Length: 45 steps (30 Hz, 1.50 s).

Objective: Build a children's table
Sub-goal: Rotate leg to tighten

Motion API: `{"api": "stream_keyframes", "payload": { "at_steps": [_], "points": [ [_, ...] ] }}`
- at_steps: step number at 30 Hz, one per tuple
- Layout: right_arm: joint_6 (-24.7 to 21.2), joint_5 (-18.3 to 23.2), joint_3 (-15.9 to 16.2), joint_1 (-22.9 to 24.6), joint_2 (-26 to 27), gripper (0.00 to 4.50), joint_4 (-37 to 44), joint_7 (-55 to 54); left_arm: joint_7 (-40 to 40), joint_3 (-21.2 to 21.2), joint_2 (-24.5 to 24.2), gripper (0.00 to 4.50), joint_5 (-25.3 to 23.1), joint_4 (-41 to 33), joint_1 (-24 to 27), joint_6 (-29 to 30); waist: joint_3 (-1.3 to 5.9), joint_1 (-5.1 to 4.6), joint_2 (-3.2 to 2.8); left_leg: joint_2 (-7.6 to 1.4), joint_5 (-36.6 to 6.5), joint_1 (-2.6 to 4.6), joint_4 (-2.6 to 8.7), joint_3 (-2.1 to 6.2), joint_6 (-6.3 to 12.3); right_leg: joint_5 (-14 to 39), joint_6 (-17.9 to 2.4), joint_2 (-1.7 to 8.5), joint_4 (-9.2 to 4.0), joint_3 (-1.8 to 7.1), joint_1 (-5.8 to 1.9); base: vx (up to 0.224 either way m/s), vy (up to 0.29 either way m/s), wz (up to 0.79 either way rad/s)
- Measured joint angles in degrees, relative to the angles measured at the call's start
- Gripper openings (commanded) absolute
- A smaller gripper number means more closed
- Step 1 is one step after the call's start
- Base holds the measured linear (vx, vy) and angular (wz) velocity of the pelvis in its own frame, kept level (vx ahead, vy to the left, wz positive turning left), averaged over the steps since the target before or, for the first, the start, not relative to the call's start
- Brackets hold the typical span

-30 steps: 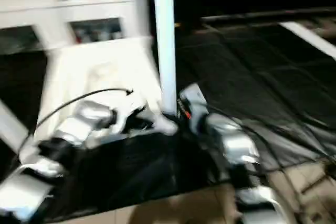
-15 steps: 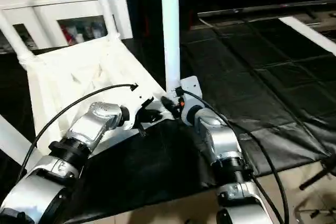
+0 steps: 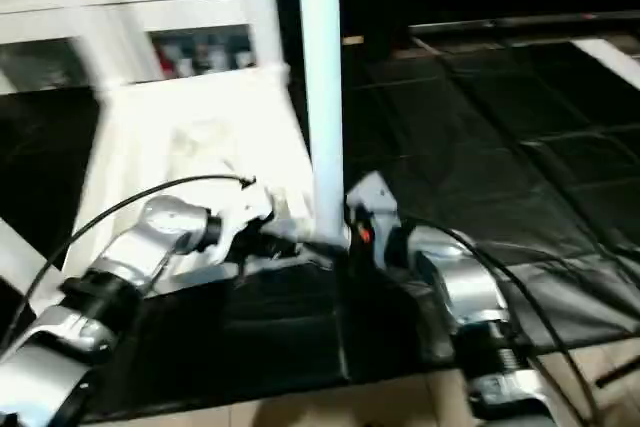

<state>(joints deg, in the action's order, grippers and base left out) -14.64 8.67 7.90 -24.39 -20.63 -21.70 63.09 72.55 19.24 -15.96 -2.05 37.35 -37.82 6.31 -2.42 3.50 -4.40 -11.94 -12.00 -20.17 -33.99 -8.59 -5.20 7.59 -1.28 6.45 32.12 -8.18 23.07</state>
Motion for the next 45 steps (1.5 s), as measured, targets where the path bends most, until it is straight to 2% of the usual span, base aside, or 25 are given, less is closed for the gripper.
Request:
{"api": "stream_keyframes", "payload": {
  "at_steps": [4, 11, 13, 16, 18, 20, 22, 31, 35, 41, 44, 45],
  "points": [
    [2.59, 0.57, 1.25, -0.46, -3.50, 4.38, -0.07, 7.23, 3.94, 1.50, -1.65, 0.00, 0.05, -0.01, 0.08, -3.44, 0.00, 0.53, 0.01, 0.01, 0.01, 0.01, -0.03, -0.19, 0.02, 0.03, 0.04, -0.02, 0.04, 0.38, 0.02, 0.000, 0.000, 0.00],
    [3.69, 3.09, 1.90, -1.05, -4.84, 4.38, -1.17, 16.23, 8.22, 3.49, -2.72, 0.00, 0.01, -0.55, 0.15, -6.37, 0.00, 1.64, 0.05, 0.07, 0.09, 0.08, -0.03, -0.47, 0.17, 0.05, 0.09, -0.09, 0.15, 1.00, 0.03, 0.000, 0.000, 0.00],
    [3.74, 3.41, 2.66, -1.21, -4.84, 4.12, -1.65, 17.76, 8.71, 3.93, -2.60, 0.00, 0.01, -0.87, 0.21, -6.58, 0.00, 1.68, 0.06, 0.07, 0.10, 0.09, -0.04, -0.60, 0.17, 0.06, 0.10, -0.09, 0.17, 1.13, 0.03, 0.000, 0.000, 0.00],
    [4.12, 3.50, 3.76, -2.37, -4.84, 4.02, -3.29, 19.56, 9.12, 4.31, -2.54, 0.00, 0.01, -1.13, 0.21, -6.81, 0.01, 1.64, 0.06, 0.07, 0.10, 0.08, -0.08, -0.71, 0.18, 0.06, 0.09, -0.09, 0.20, 1.22, 0.08, 0.000, 0.000, 0.00],
    [4.22, 3.50, 3.87, -2.68, -4.83, 3.67, -3.74, 20.35, 9.41, 4.38, -2.56, 0.00, 0.03, -1.36, 0.36, -7.03, 0.01, 1.71, 0.08, 0.06, 0.11, 0.08, -0.08, -0.71, 0.19, 0.07, 0.11, -0.09, 0.23, 1.22, 0.08, 0.000, 0.000, 0.00],
    [4.24, 3.50, 3.90, -2.75, -4.83, 3.64, -4.27, 21.28, 9.69, 4.45, -2.69, 0.00, 0.03, -1.64, 0.52, -7.31, 0.01, 1.73, 0.08, 0.06, 0.13, 0.07, -0.08, -0.71, 0.22, 0.08, 0.13, -0.09, 0.23, 1.22, 0.10, 0.000, 0.000, 0.00],
    [4.41, 3.49, 3.90, -2.90, -4.82, 3.30, -5.17, 21.85, 9.84, 4.49, -2.73, 0.00, 0.05, -1.66, 0.55, -7.47, 0.01, 1.73, 0.08, 0.06, 0.18, 0.06, -0.08, -0.71, 0.32, 0.09, 0.14, -0.09, 0.23, 1.22, 0.11, 0.000, 0.000, 0.00],
    [5.23, 4.24, 4.02, -3.47, -4.67, 2.67, -6.06, 23.82, 9.86, 4.60, -3.06, 0.00, 0.12, -1.89, 0.64, -7.63, 0.01, 1.65, 0.07, 0.05, 0.18, 0.07, -0.08, -0.73, 0.32, 0.10, 0.16, -0.10, 0.28, 1.22, 0.13, 0.000, 0.000, 0.00],
    [5.12, 4.33, 3.99, -3.38, -4.55, 2.27, -5.84, 23.83, 9.84, 4.60, -3.14, 0.00, 0.08, -1.88, 0.64, -7.72, 0.01, 1.64, 0.07, 0.05, 0.18, 0.09, -0.08, -0.73, 0.32, 0.10, 0.17, -0.10, 0.35, 1.22, 0.14, 0.000, 0.000, 0.00],
    [2.18, 4.41, 3.54, -1.56, -3.93, 2.09, -1.78, 19.23, 8.48, 4.13, -2.66, 0.00, -0.01, -1.73, 0.58, -6.23, 0.02, 1.62, 0.07, 0.05, 0.09, 0.22, -0.17, -0.73, 0.14, 0.35, 0.56, -0.08, 0.73, 1.30, 0.15, 0.000, 0.000, 0.00],
    [-1.31, 2.69, 0.92, -0.67, -0.27, 2.07, -0.39, 9.00, 2.91, 2.49, -2.41, 0.00, -1.66, 0.07, -0.85, -2.88, 0.04, 1.02, 0.08, 0.02, 0.08, 0.35, -0.33, -0.72, 0.00, 0.40, 0.63, -0.12, 0.93, 1.32, 0.15, 0.000, 0.000, 0.00],
    [-2.14, 2.00, 0.38, -0.59, 0.95, 2.06, 0.24, 4.94, 0.80, 1.99, -1.97, 0.00, -2.33, 0.32, -1.23, -1.37, 0.06, 0.26, 0.02, 0.05, 0.09, 0.40, -0.34, -0.72, -0.02, 0.40, 0.63, -0.12, 0.92, 1.33, 0.15, 0.000, 0.000, 0.00]
  ]
}}
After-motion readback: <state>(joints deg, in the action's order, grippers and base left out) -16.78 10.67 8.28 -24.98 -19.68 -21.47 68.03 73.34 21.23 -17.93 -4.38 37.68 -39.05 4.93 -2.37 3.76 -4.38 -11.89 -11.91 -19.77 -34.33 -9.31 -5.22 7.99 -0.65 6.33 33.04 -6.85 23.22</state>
